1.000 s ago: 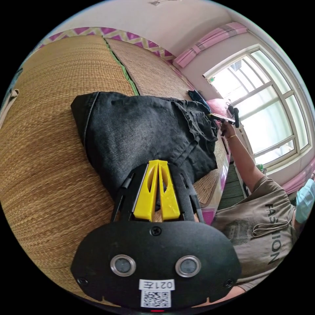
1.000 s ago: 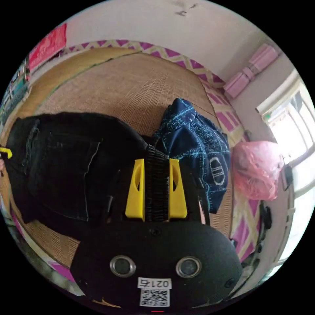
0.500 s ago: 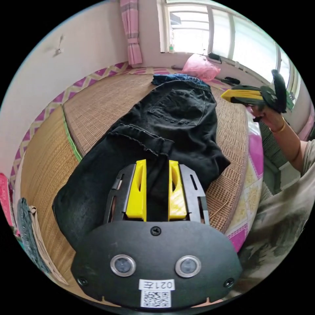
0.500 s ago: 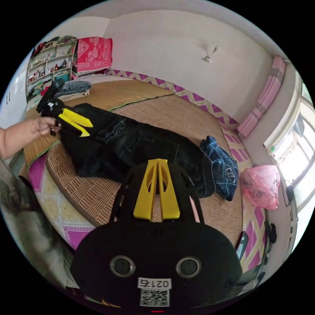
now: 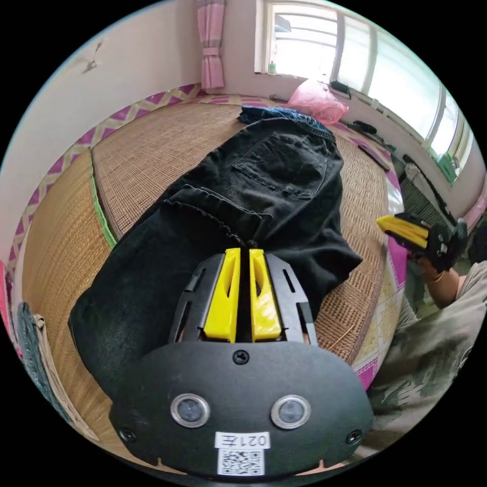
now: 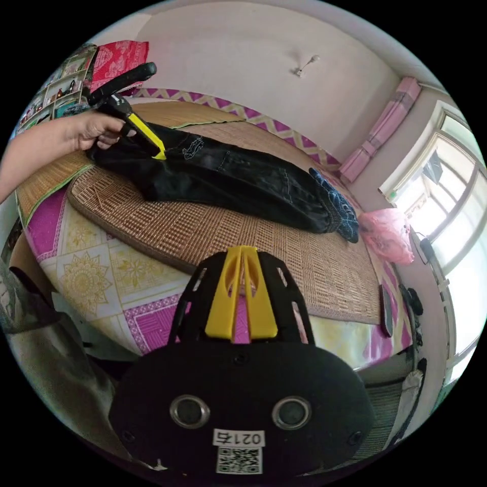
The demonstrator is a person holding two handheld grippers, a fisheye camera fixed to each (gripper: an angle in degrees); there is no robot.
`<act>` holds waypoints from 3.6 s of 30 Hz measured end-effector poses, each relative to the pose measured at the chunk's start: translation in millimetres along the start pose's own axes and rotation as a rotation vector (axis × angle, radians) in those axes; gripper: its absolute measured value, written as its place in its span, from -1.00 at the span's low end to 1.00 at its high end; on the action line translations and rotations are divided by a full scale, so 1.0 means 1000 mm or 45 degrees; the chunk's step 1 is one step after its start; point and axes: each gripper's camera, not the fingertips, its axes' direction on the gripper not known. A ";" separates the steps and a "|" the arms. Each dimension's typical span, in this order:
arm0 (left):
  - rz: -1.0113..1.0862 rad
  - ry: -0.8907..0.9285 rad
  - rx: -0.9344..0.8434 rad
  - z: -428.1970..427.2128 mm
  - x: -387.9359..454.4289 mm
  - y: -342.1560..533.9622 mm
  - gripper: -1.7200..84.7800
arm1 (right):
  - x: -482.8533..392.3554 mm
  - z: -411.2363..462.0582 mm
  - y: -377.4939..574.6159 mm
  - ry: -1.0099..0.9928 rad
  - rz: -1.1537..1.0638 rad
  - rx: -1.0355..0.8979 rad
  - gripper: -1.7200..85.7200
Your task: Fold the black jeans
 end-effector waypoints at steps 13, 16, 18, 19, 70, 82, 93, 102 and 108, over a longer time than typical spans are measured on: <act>-0.506 0.010 0.665 -0.214 -0.116 0.161 -0.98 | 0.053 0.020 -0.011 -0.068 0.113 -0.058 -0.98; -0.666 -0.147 0.716 -0.260 -0.146 0.239 -0.98 | 0.057 0.026 -0.014 -0.045 0.084 -0.076 -0.97; -0.811 -0.212 0.777 -0.285 -0.167 0.298 -0.98 | 0.052 0.032 -0.016 0.002 0.046 -0.090 -0.97; -0.918 -0.248 0.812 -0.299 -0.182 0.340 -0.98 | 0.051 0.035 -0.017 0.024 0.036 -0.100 -0.97; -0.035 0.081 -0.038 -0.090 -0.272 0.147 -0.78 | 0.044 0.326 -0.297 -0.658 -0.876 -0.188 -0.98; 0.003 -0.031 0.185 -0.150 -0.225 0.175 -0.98 | 0.092 0.198 -0.252 -0.659 -0.763 -0.021 -0.98; -0.121 0.100 0.482 -0.192 -0.024 0.352 -0.98 | 0.132 -0.025 0.045 -0.952 -0.664 0.071 -0.97; -0.510 0.428 0.579 -0.097 -0.026 0.420 -0.98 | 0.132 0.079 0.179 -1.025 -0.284 -0.132 -0.98; -0.428 0.346 0.585 -0.113 -0.016 0.416 -0.98 | 0.144 0.074 0.167 -1.014 -0.284 -0.127 -0.96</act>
